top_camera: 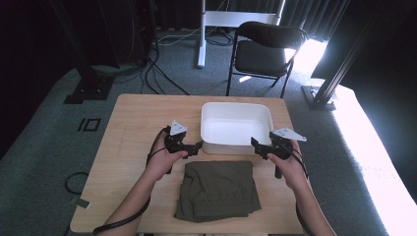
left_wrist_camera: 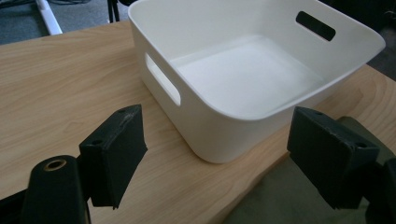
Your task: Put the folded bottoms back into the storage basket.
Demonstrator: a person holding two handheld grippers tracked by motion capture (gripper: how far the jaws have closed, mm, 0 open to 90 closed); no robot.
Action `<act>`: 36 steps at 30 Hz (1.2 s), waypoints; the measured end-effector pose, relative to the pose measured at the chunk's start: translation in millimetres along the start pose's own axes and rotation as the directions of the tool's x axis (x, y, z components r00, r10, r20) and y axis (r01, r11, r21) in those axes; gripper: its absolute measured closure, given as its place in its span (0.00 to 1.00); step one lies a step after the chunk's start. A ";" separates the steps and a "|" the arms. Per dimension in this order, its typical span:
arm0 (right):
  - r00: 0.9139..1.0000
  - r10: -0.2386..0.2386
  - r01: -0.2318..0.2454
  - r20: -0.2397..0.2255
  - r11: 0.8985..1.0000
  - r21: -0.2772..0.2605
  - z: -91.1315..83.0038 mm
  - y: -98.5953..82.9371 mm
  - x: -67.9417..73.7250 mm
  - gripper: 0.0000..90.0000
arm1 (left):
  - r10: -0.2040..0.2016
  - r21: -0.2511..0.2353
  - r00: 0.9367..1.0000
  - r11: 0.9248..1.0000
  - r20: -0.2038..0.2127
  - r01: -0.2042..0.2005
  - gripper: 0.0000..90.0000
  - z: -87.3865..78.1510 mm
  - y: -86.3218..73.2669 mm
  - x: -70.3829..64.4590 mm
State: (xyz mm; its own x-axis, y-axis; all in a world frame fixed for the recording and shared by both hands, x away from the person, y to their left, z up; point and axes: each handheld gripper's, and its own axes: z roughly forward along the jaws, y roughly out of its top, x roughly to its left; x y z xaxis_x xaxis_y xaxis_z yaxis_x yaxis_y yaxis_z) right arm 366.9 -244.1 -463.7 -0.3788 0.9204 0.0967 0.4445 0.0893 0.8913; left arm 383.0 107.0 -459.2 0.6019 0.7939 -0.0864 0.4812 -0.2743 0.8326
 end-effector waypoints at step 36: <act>0.995 -0.026 0.041 -0.095 0.986 0.159 -0.5 -90.4 41.4 0.20 | -0.020 0.147 0.998 0.989 0.068 0.010 0.19 -19.7 -82.7 -32.7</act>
State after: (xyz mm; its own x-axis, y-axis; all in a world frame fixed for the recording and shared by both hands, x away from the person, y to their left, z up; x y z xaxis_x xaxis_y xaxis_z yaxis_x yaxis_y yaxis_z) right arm 310.5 -214.3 -540.1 -0.4660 0.8773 0.1150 0.5516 0.1864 0.8130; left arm 310.9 114.4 -514.4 0.6339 0.7607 -0.1399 0.5757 -0.3434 0.7420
